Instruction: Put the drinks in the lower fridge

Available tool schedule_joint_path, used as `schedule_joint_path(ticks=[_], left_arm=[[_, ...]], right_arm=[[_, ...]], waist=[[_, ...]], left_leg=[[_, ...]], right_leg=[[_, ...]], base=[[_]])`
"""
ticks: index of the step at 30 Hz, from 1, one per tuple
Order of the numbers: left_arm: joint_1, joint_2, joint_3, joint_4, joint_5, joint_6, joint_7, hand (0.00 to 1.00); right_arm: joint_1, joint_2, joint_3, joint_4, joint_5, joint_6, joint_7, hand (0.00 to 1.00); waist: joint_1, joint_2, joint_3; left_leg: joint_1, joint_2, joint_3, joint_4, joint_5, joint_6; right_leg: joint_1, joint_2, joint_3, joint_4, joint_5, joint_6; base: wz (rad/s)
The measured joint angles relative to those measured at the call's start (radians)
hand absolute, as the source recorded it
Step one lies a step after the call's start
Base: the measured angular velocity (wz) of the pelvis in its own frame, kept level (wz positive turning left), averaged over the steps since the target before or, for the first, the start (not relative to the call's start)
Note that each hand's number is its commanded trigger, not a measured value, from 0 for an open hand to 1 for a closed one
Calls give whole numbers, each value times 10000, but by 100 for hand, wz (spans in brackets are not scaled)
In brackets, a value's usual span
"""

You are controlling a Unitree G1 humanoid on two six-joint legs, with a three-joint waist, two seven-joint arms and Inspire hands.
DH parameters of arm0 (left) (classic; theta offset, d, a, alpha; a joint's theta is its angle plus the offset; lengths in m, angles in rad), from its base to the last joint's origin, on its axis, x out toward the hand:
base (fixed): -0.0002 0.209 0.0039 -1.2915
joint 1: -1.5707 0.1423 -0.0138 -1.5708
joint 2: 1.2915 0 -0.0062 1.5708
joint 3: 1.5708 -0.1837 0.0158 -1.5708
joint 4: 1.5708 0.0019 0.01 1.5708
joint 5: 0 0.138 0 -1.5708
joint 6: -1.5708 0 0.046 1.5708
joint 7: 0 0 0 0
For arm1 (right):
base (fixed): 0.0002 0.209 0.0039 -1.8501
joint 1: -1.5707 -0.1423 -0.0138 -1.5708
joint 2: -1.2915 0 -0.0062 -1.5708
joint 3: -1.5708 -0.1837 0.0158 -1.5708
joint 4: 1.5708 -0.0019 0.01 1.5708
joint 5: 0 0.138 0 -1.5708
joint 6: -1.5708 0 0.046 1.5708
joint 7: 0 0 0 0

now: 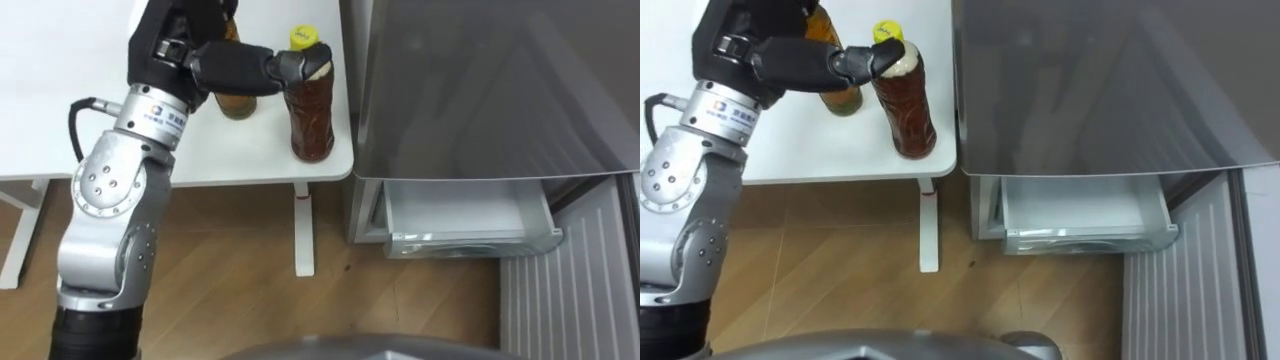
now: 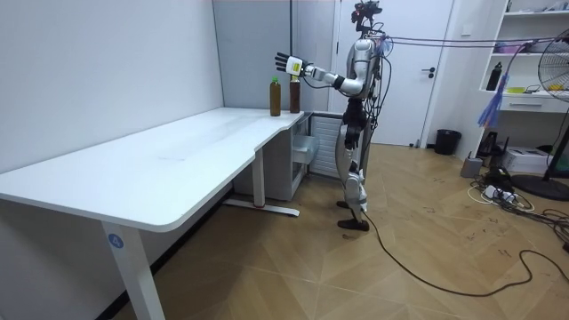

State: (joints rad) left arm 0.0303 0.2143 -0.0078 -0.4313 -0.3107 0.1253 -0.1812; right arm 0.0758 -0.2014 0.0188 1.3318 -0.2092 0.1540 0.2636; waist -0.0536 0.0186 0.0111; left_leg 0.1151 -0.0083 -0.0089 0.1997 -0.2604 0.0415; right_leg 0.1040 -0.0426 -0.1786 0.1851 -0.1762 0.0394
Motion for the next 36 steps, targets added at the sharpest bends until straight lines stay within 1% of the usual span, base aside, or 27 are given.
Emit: schedule_joint_path(ticks=[3,8,9,12,15,24,27,29,31,36], left_arm=[[0,1,-33,0,-5,9,-86,0],[13,4,-70,2,-6,170,-214,0],[17,7,-78,14,-6,181,-240,0],[51,18,-208,235,-3,189,-279,0],[79,27,-369,342,-2,270,-294,0],[87,26,-395,611,3,274,-342,0],[87,26,-396,779,13,274,-345,0],[96,26,-403,939,17,274,-413,0],[98,26,-409,1064,49,275,-459,0],[101,26,-416,1125,400,277,-467,0]], right_arm=[[0,0,1,-4,-68,6,-6,0],[4,1,2,2,-300,11,-34,0],[5,1,4,7,-300,10,-41,0],[-1,1,6,8,-346,6,-129,0],[0,1,6,10,-350,6,-214,0],[26,-8,3,121,-330,13,-210,0],[8,-8,3,226,-338,19,-209,0],[-2,-8,5,232,-336,132,-212,0],[-2,-8,5,233,-337,154,-213,0],[-5,-7,5,270,-337,193,-216,0]], waist=[[-12,0,0],[-53,-17,4],[-55,-38,15],[-55,-44,16],[-56,-53,21],[-57,-67,18],[-62,-67,6],[-47,-77,1],[-47,-70,-8],[-49,-118,-43]], left_leg=[[1,3,-1,-10,0,0],[9,-1,0,56,1,-2],[13,-2,0,59,1,-2],[14,-6,22,82,2,-3],[4,-6,40,131,2,-3],[18,4,54,141,4,-6],[17,13,55,138,7,-11],[9,20,68,135,8,-13],[6,21,70,130,8,-13],[20,19,71,137,9,-14]], right_leg=[[-1,5,-2,1,0,0],[9,0,1,2,0,0],[13,-1,1,2,0,0],[13,-4,37,3,0,0],[15,-2,77,8,0,0],[17,13,118,26,18,-30],[9,20,119,30,21,-34],[-13,24,124,42,21,-34],[-20,25,127,41,21,-34],[-3,24,132,31,21,-34]], base=[[0],[0],[0],[-1],[0],[0],[0],[0],[0],[0]])
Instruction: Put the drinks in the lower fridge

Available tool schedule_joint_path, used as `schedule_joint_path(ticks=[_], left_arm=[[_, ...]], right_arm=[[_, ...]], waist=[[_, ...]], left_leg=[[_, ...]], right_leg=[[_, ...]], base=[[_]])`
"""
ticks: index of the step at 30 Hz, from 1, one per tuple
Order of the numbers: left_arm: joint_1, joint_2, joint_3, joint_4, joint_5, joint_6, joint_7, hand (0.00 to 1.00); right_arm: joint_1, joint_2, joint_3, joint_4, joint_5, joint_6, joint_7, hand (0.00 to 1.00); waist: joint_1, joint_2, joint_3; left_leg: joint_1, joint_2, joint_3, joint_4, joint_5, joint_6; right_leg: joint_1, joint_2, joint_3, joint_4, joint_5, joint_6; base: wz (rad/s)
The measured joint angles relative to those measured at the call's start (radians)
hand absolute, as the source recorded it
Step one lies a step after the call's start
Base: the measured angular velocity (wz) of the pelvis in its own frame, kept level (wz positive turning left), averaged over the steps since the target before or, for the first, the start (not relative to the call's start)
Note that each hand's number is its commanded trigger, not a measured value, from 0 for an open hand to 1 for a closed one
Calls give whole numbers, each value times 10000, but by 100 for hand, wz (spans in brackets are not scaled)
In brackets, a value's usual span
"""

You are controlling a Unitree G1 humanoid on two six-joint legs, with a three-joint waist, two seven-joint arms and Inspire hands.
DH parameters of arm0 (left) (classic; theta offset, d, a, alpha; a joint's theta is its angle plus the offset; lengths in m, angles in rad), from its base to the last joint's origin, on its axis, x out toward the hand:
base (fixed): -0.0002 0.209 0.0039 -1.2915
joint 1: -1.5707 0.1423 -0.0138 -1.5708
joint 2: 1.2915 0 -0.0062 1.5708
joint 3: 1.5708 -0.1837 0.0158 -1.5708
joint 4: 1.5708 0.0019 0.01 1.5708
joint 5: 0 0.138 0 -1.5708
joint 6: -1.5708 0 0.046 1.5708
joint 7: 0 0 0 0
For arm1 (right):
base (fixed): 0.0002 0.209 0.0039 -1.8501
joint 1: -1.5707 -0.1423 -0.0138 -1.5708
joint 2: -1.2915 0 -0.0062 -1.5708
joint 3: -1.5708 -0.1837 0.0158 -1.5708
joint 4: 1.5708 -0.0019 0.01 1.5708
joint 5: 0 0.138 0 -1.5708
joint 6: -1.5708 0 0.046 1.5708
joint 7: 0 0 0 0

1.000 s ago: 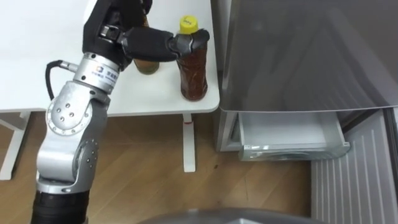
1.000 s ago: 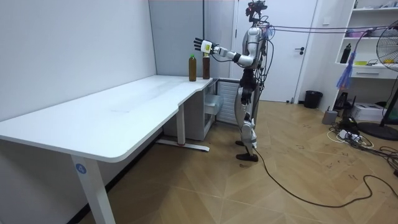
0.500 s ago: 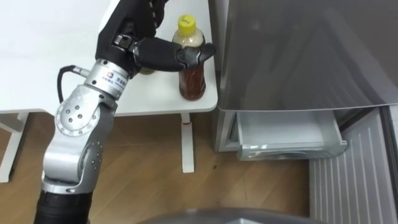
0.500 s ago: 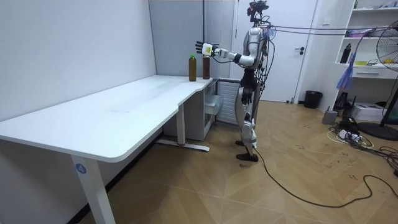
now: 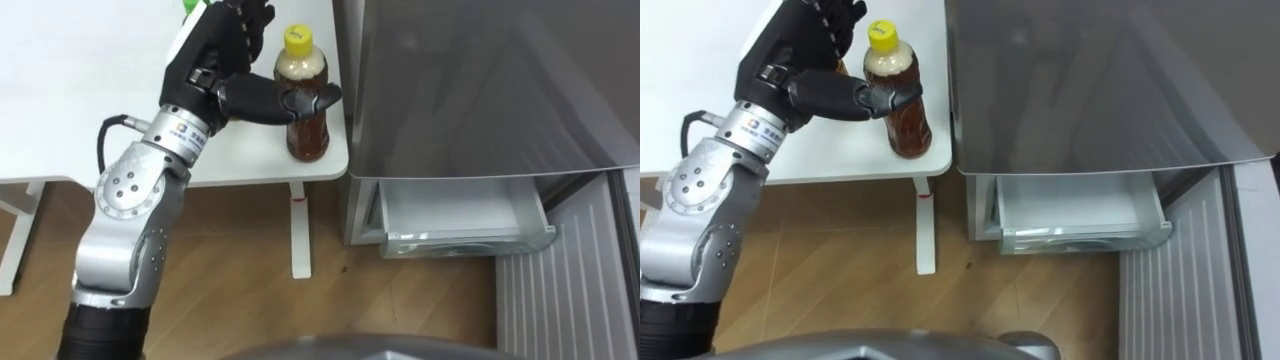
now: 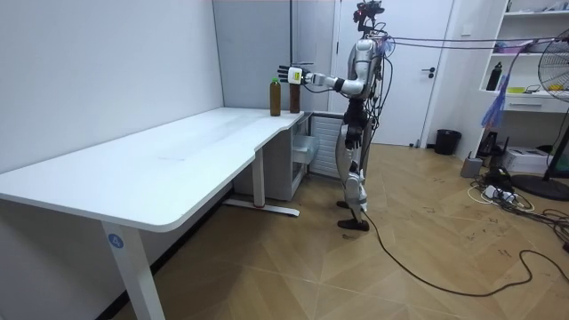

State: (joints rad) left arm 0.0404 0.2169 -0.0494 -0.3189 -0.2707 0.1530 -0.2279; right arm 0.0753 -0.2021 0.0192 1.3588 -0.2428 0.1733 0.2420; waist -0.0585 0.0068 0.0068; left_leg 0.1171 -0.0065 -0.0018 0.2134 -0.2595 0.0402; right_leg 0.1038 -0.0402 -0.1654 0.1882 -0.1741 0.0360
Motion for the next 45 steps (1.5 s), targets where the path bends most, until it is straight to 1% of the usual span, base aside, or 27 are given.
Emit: schedule_joint_path(ticks=[2,4,9,18,21,26,31,34,37,39,41,45], left_arm=[[28,0,0,44,3,0,4,0],[69,1,0,46,4,0,10,0],[219,2,-1,103,5,5,17,0],[285,1,-25,289,1,20,26,0],[285,1,-78,289,1,27,17,0],[288,4,-189,289,-11,28,26,0],[287,8,-311,289,-45,28,15,0],[286,8,-318,289,-45,28,-13,0],[286,12,-335,289,-45,30,-21,0],[286,12,-336,289,-45,43,-22,0],[286,15,-337,289,-45,128,-22,0],[285,40,-337,289,-45,169,-18,0]], right_arm=[[0,0,0,11,3,-1,0,0],[3,0,-3,6,0,5,-2,0],[7,1,-2,4,4,24,-27,0],[-4,0,-1,3,9,28,-132,0],[-31,0,0,22,12,28,-164,0],[-88,5,118,23,41,23,-205,0],[-35,5,184,-3,9,66,-206,0],[-65,6,185,-18,-8,155,-208,0],[-66,6,206,-26,-10,167,-203,0],[-66,6,278,-43,-13,180,-201,0],[-66,6,279,-48,-13,232,-199,0],[-65,6,279,-49,-16,252,-198,0]], waist=[[-3,-16,-12],[2,-30,-7],[-4,-13,-7],[-26,101,-2],[-51,113,13],[-191,61,49],[-213,57,51],[-215,48,49],[-219,15,40],[-219,-16,29],[-220,-48,13],[-221,-68,1]], left_leg=[[7,1,5,7,0,0],[6,4,8,5,0,-1],[2,82,13,-25,-1,-3],[1,100,27,-86,42,-79],[-1,104,27,-84,45,-84],[-1,101,20,-81,44,-84],[-13,106,-3,-100,44,-86],[-22,104,5,-91,45,-87],[-24,100,3,-91,45,-87],[-23,99,3,-90,45,-87],[-21,97,4,-89,45,-87],[-21,97,7,-85,44,-87]], right_leg=[[10,0,9,-6,0,0],[8,0,15,-7,0,0],[2,14,16,-7,8,-12],[-33,91,-2,-13,12,-21],[-40,93,-3,-10,11,-22],[-34,88,14,-3,11,-23],[-59,98,21,10,11,-23],[-79,99,23,24,12,-23],[-79,99,51,24,12,-23],[-80,104,133,23,11,-23],[-81,109,190,22,12,-23],[-85,118,259,23,12,-23]], base=[[0],[0],[0],[0],[0],[0],[0],[0],[0],[0],[0],[0]])
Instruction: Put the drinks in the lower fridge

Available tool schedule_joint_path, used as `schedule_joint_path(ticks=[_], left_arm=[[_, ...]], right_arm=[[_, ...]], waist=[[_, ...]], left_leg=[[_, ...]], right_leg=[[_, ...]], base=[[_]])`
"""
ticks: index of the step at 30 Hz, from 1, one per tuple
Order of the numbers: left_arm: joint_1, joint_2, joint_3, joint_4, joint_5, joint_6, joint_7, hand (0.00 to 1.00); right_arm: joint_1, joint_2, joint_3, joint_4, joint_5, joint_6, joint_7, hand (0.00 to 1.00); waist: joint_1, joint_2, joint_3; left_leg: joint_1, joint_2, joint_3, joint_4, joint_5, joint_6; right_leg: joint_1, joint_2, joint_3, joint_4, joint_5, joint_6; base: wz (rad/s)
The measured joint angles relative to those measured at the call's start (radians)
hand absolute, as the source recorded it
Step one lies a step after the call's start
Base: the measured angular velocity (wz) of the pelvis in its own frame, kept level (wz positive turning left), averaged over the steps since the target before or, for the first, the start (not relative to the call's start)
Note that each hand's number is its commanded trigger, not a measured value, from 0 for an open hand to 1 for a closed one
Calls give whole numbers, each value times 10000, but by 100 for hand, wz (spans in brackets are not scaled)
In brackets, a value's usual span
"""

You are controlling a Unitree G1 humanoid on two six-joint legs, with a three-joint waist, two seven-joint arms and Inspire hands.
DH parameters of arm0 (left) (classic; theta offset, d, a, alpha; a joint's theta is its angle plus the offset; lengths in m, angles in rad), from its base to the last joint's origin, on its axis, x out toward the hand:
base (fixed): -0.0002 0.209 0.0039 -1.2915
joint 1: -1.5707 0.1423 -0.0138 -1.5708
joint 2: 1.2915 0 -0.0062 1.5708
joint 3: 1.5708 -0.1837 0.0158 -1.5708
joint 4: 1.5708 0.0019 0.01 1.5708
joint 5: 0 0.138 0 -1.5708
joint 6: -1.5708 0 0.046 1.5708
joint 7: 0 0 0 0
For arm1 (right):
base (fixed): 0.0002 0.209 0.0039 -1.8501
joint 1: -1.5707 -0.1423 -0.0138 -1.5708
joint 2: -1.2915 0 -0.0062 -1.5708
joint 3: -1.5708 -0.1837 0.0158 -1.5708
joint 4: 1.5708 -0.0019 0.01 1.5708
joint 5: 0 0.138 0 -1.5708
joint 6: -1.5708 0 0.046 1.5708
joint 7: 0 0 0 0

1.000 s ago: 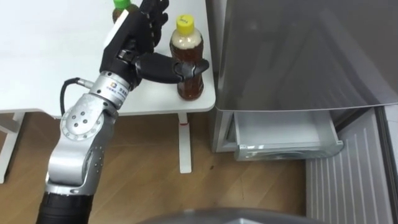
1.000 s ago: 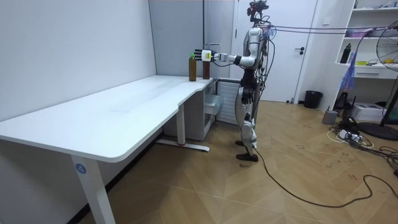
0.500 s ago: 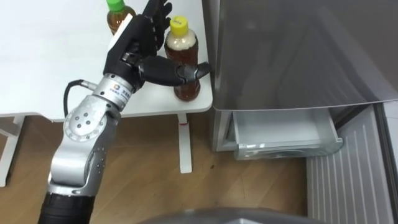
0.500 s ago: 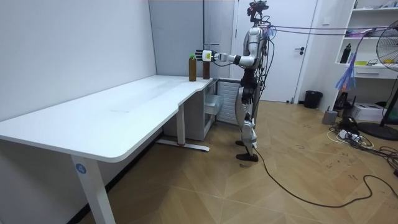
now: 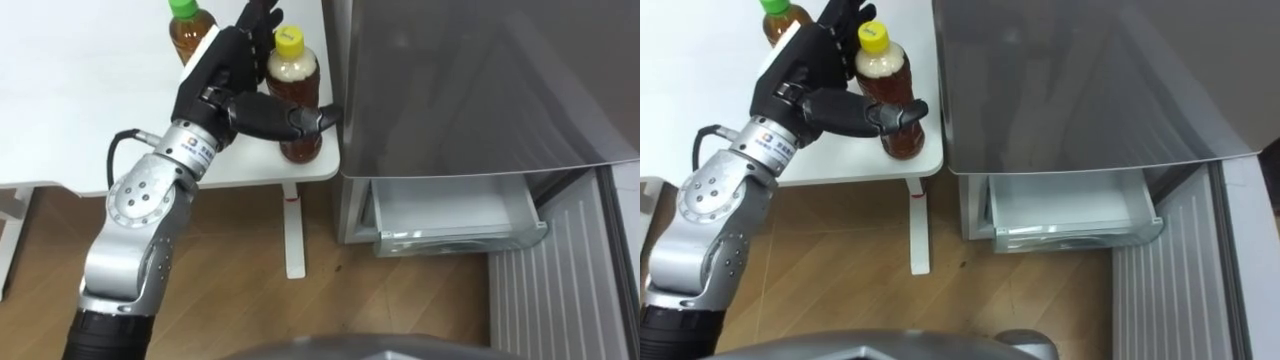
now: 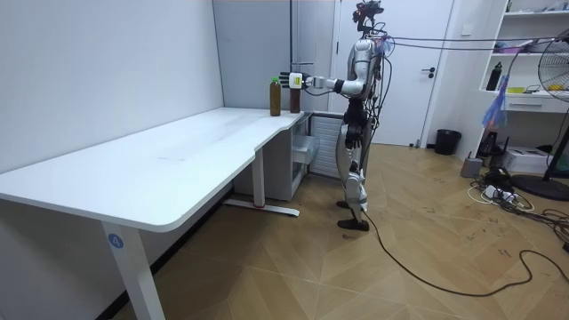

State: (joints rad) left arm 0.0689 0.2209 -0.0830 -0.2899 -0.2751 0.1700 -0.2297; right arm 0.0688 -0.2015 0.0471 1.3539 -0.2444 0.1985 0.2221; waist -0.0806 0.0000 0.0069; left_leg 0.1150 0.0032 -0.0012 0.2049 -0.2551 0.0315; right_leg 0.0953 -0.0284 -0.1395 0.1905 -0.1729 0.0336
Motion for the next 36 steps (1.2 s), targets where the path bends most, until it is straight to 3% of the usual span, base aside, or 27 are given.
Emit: schedule_joint_path(ticks=[18,19,20,24,36], left_arm=[[0,33,-89,541,-2,229,-66,0],[0,42,-90,541,-3,233,-63,7],[0,51,-90,541,-2,244,-53,33],[0,55,-90,541,-2,289,-21,100],[-1,83,-142,739,22,358,20,100]], right_arm=[[-32,3,94,-75,-21,138,102,0],[-26,3,94,-91,-22,142,102,0],[-10,3,94,-128,-22,155,104,0],[6,3,93,-265,-22,215,106,0],[-4,1,95,-255,1,211,205,0]], waist=[[-19,104,12],[-20,106,13],[-20,108,14],[-21,114,16],[-44,107,20]], left_leg=[[-5,13,101,-14,-1,0],[-5,13,115,-16,-1,-1],[-5,14,124,-17,-1,-1],[-7,13,133,-22,-1,-1],[-8,14,130,-5,-1,-1]], right_leg=[[-100,17,117,126,4,-6],[-100,19,125,126,4,-6],[-101,20,130,126,4,-6],[-100,22,145,126,4,-7],[-109,19,122,131,4,-7]], base=[[-1],[0],[0],[0],[0]])
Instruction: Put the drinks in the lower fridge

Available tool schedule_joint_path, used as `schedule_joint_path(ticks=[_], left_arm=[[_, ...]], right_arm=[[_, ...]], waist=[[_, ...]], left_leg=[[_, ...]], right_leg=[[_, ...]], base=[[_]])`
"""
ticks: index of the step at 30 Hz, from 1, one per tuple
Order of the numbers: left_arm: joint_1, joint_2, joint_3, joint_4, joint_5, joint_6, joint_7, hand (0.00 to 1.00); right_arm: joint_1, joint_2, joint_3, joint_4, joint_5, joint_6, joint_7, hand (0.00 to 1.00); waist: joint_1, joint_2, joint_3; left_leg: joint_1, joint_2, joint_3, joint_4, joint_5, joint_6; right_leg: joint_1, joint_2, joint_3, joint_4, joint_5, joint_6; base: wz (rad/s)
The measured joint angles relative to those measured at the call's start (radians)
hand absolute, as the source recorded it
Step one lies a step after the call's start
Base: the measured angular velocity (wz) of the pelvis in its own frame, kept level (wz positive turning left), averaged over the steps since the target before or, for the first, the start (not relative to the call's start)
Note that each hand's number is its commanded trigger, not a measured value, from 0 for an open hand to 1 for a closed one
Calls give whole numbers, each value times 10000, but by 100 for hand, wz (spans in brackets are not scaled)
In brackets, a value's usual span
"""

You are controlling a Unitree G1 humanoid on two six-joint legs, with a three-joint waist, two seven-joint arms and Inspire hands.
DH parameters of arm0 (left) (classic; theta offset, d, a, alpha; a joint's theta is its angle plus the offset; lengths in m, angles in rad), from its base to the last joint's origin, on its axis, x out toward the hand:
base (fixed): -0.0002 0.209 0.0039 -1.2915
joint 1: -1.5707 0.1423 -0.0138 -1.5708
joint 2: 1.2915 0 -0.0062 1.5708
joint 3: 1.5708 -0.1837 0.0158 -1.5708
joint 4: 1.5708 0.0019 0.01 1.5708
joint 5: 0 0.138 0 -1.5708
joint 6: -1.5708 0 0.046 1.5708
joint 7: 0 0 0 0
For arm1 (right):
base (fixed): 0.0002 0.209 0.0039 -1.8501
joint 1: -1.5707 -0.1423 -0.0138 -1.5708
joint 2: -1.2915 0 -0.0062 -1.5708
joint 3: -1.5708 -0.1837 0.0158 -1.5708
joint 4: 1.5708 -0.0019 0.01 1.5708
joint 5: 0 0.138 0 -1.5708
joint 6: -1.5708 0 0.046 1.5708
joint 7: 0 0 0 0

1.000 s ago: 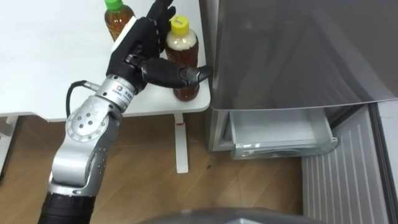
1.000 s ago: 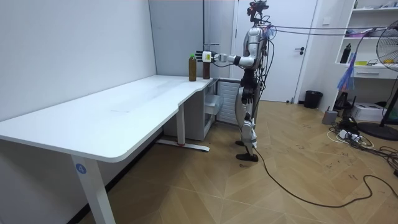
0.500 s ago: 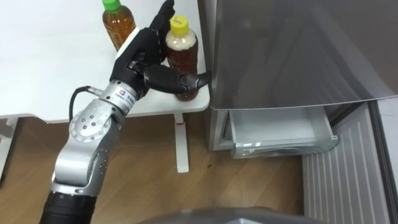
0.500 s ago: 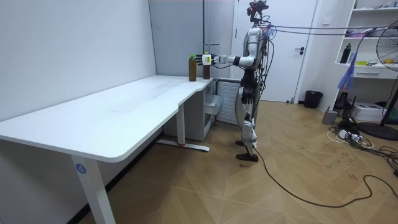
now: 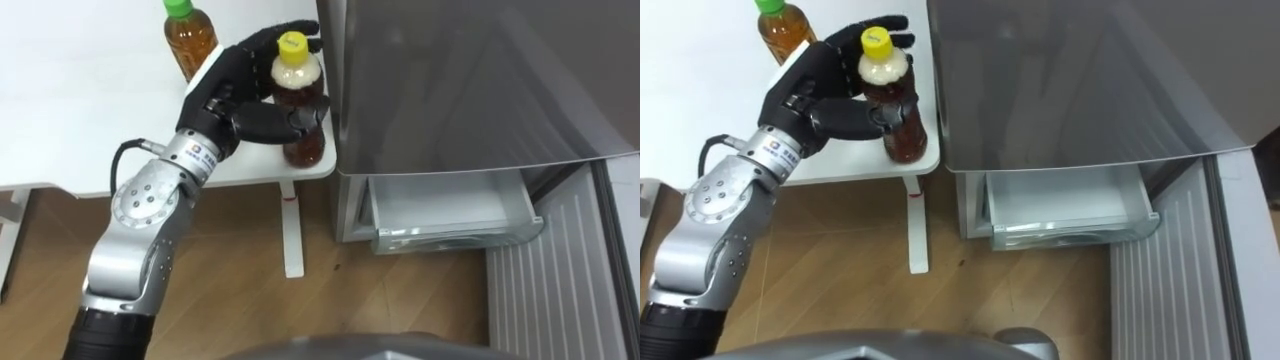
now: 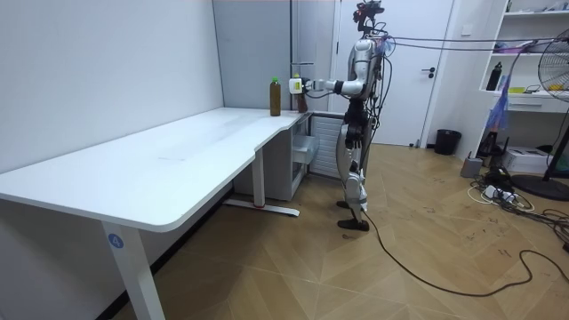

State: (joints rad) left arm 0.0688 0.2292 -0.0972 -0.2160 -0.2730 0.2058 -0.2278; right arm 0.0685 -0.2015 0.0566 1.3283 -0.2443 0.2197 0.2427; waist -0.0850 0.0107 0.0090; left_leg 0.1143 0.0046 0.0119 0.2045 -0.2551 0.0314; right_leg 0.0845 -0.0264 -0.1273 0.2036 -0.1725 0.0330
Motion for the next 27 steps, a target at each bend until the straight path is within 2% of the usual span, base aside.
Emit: schedule_joint_path(ticks=[2,5,19,27], left_arm=[[3,67,-184,183,34,282,-28,100],[4,181,-270,292,126,525,-45,100],[3,305,-278,230,136,526,94,100],[20,289,-279,228,127,526,207,100]], right_arm=[[-8,1,1,1,-1,-1,0,0],[-5,1,1,0,-20,0,-6,0],[-44,10,26,48,-16,-1,-1,0],[-15,9,24,-2,-3,4,-12,0]], waist=[[6,-9,16],[-17,-10,33],[-34,-21,38],[28,53,15]], left_leg=[[-13,1,0,-1,0,0],[-69,1,1,2,0,0],[-160,-6,109,82,2,1],[-145,0,115,11,2,0]], right_leg=[[-16,-1,-2,-1,0,0],[-60,-1,5,-1,0,0],[-158,-4,209,1,0,-1],[-156,16,203,2,11,-20]], base=[[0],[0],[-1],[0]])
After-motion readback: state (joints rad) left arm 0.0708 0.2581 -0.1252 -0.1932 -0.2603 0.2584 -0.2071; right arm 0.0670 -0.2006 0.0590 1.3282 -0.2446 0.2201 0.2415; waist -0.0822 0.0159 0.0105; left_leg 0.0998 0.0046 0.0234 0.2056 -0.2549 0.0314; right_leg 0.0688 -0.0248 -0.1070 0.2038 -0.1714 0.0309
